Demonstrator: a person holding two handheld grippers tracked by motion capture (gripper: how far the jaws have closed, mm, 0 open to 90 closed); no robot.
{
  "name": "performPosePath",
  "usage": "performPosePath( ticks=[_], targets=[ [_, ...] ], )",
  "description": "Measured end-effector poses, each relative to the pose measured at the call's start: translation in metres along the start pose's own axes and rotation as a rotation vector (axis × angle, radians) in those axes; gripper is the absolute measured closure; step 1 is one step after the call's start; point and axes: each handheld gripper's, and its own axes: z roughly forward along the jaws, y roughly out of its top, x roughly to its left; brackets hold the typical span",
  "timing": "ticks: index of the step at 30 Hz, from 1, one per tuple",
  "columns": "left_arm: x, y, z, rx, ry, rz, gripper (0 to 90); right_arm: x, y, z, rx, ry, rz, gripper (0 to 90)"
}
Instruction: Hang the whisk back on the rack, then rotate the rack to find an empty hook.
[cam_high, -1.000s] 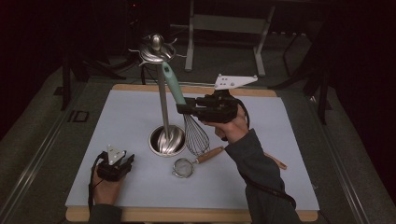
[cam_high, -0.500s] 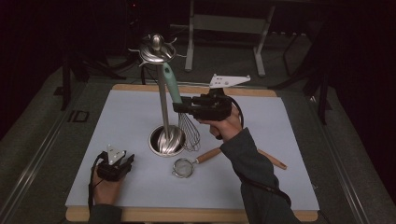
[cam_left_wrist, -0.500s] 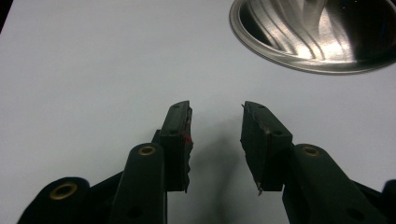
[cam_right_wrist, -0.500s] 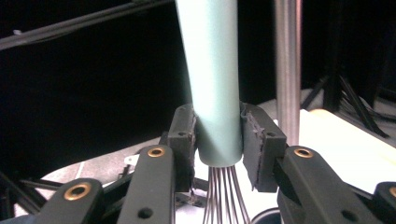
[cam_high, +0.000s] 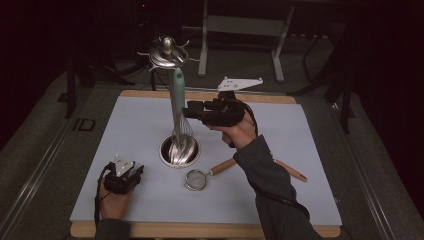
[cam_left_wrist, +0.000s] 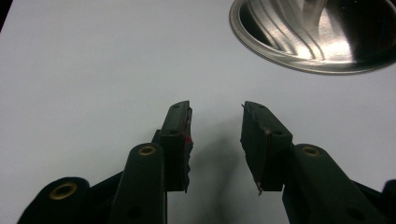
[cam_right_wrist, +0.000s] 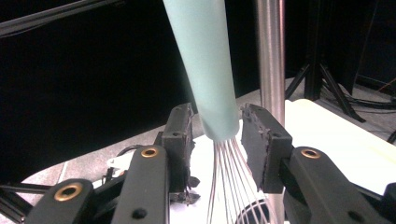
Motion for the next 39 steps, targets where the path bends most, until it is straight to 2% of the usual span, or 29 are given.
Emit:
performPosePath(
  ticks=[7, 11, 19, 25, 31, 34, 39],
  targets=[
    [0.000, 0.000, 0.000, -0.003, 0.001, 0.001, 62.7, 0.011, 0.004, -0.004, 0.052, -0.096, -0.081, 61.7],
    [0.000, 0.000, 0.000, -0.003, -0.002, 0.000, 62.7, 0.016, 0.006, -0.007, 0.088, -0.126, -0.127, 62.4],
    [0.000, 0.000, 0.000, 0.001, 0.001, -0.001, 62.9, 0.017, 0.004, -0.018, 0.102, -0.130, -0.134, 62.8],
    [0.000, 0.000, 0.000, 0.001, 0.004, -0.002, 61.7, 0.011, -0.005, -0.026, 0.181, -0.207, -0.151, 61.6],
    [0.001, 0.000, 0.000, 0.000, 0.006, -0.007, 61.2, 0.003, -0.016, -0.035, 0.216, -0.230, -0.141, 60.6],
    [0.002, -0.001, -0.002, -0.018, 0.003, -0.027, 62.0, 0.002, -0.023, -0.041, 0.230, -0.247, -0.145, 59.6],
    [0.005, -0.001, -0.004, -0.039, -0.006, -0.050, 66.4, -0.003, -0.046, -0.052, 0.271, -0.288, -0.140, 58.8]
  ],
)
